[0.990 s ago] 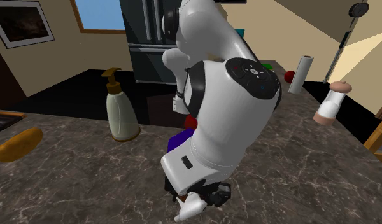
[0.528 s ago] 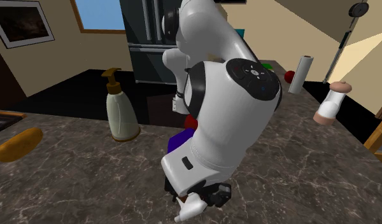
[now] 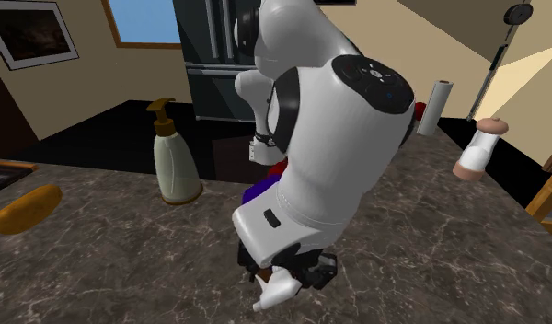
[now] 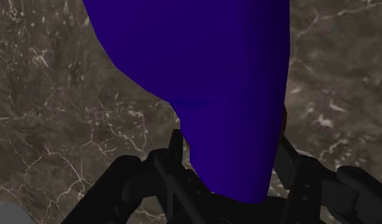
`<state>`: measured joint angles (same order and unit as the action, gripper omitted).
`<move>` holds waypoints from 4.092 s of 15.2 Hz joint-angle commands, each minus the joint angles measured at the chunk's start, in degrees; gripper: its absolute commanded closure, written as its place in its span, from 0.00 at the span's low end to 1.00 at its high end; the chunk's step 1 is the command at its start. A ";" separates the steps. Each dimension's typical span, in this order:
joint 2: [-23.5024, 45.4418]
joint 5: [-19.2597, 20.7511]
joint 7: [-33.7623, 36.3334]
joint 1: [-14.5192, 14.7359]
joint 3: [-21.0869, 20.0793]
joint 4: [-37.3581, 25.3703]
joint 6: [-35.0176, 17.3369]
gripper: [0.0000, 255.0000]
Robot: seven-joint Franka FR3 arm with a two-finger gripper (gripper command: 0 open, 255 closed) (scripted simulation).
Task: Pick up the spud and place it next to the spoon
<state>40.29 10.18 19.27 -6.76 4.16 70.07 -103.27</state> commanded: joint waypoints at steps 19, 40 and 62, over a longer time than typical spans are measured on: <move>-0.23 -0.36 -2.79 0.02 0.20 -14.84 14.83 1.00; -45.27 0.98 12.57 8.33 -4.54 47.71 0.06 1.00; -80.61 -13.35 31.84 21.80 -18.92 77.05 8.46 1.00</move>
<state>-38.70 -1.93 49.87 14.06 -13.79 146.30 -95.68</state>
